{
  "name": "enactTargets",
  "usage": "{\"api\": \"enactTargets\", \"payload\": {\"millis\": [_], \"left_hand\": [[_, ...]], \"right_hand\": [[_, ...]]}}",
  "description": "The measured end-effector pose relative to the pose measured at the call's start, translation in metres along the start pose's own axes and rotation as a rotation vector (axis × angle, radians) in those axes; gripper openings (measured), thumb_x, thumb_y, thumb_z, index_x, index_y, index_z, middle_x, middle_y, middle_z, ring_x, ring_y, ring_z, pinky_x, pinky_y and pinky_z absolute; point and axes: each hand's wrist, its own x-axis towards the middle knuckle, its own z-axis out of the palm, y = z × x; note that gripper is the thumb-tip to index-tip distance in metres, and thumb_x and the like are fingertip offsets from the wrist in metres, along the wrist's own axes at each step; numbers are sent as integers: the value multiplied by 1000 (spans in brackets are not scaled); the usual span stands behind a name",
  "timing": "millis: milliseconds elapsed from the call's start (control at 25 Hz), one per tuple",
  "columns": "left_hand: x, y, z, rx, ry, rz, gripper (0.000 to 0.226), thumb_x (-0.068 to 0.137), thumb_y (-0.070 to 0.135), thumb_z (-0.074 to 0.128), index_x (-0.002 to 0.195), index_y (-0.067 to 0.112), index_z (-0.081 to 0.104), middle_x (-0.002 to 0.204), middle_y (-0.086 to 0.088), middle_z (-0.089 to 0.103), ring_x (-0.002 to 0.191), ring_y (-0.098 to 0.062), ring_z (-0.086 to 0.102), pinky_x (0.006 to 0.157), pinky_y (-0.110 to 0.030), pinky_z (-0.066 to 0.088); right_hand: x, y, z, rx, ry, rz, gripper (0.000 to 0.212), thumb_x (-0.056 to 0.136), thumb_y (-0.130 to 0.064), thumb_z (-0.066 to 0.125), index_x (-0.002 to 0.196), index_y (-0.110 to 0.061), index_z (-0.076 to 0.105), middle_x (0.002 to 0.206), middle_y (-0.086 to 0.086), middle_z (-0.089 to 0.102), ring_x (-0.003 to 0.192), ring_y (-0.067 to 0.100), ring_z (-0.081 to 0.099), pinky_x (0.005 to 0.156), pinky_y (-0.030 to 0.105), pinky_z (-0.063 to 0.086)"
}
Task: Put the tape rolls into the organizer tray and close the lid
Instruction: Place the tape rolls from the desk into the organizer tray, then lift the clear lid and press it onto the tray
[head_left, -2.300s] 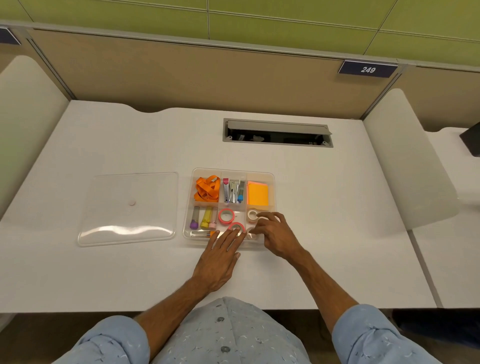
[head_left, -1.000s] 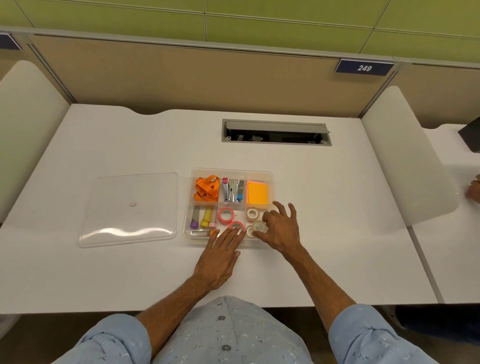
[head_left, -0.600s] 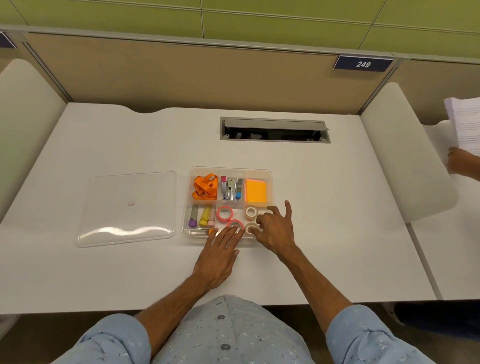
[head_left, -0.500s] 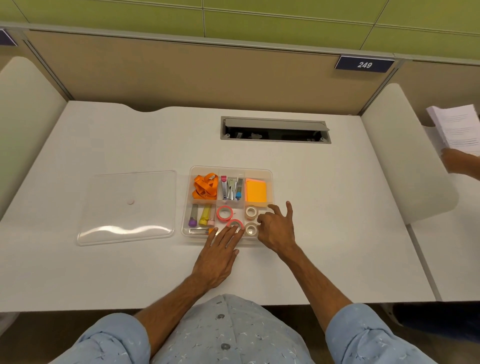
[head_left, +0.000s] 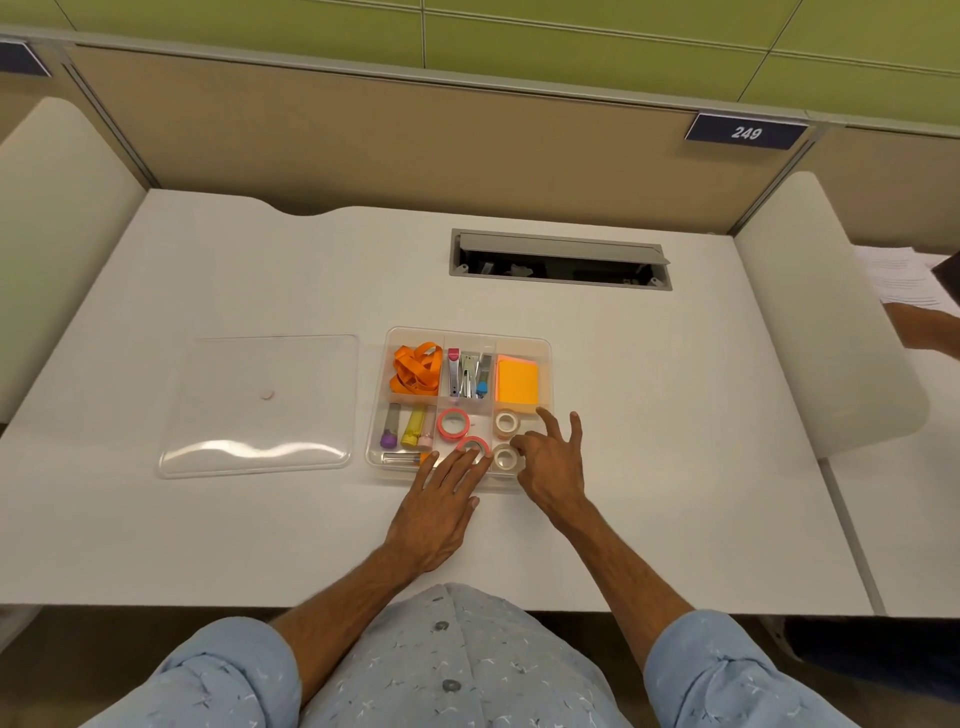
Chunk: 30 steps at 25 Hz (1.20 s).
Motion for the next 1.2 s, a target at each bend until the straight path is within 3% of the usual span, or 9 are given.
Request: {"api": "enactTargets", "payload": {"millis": [480,680,840,920,1080,1200], "left_hand": [[-2,0,-2,16,-2,4,60,117,42,24,171,26,3,181,0,2,169,-20,2,138,-53,7],[-4,-2,-5,-6,53,46,60,117,39,28,171,21,9,181,-4,6,169,-23,6,138,-55,9],[-12,-12,-8,-12,103,44,58,117,36,34,170,18,17,179,-4,14,168,-24,11,137,-56,17],[-18,-21,-14,-49,142,13,58,116,33,41,168,16,25,178,-7,21,166,-27,17,135,-57,23],[-31,-55,-30,-16,251,-80,57,112,25,53,164,11,36,174,-11,31,163,-30,29,130,-61,34],[-43,-87,-42,-47,269,-243,59,115,29,43,168,15,22,179,-6,15,167,-25,13,135,-59,21]], "right_hand": [[0,2,-3,4,-6,4,36,100,-32,67,136,-29,68,146,-5,68,166,18,20,135,60,-2],[3,2,-9,88,159,82,27,97,-21,63,121,-25,74,131,-7,76,156,18,38,135,53,13],[12,-7,-15,98,227,124,30,97,-15,58,121,-25,74,130,-5,75,154,18,42,132,49,20],[19,-19,-17,111,245,82,31,100,-18,58,126,-26,73,136,-4,72,154,18,41,132,49,21],[32,-59,-21,174,251,-87,54,98,-14,58,150,-26,55,150,-3,59,154,21,39,129,46,28],[45,-96,-21,162,259,-248,54,102,-20,55,156,-24,49,159,-2,51,157,22,36,131,47,26]]}}
